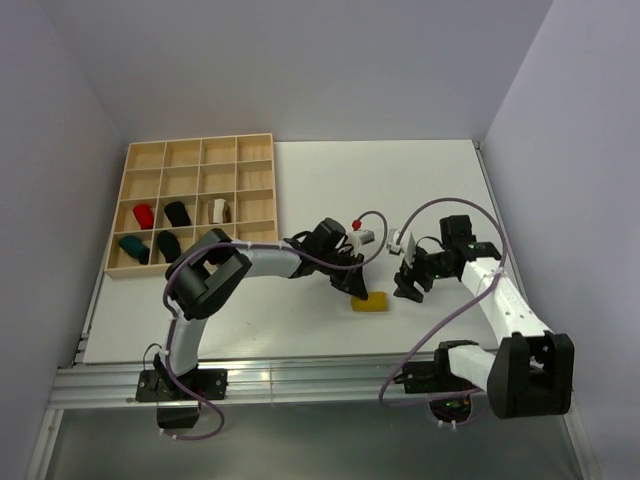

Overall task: Roll the socks
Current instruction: Roll the sock at the center of the board.

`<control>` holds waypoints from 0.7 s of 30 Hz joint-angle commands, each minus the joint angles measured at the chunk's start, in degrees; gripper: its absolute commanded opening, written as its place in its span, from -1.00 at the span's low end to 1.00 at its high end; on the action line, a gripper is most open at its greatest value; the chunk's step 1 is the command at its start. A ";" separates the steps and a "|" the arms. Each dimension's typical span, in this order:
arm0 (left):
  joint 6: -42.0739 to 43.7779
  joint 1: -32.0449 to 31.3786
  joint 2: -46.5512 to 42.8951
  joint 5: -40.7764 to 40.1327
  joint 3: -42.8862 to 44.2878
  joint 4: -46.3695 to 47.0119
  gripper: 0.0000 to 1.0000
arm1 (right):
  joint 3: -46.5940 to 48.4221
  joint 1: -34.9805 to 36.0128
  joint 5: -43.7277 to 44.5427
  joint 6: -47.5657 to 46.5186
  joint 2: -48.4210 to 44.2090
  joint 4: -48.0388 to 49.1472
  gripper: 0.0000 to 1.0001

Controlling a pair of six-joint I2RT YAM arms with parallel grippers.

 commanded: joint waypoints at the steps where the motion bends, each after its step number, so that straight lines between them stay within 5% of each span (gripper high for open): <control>1: 2.66 -0.35 5.86 -4.41 -1.24 -12.52 -0.99 | -3.01 5.17 1.78 -1.01 -3.73 2.95 0.53; 8: 3.27 -0.08 7.26 -4.23 0.08 -14.29 -0.99 | -8.47 15.29 7.68 1.90 -6.46 7.88 0.54; 21: 3.71 0.53 9.73 -2.30 2.46 -16.92 -0.99 | -11.72 21.10 12.08 4.10 -8.92 13.68 0.58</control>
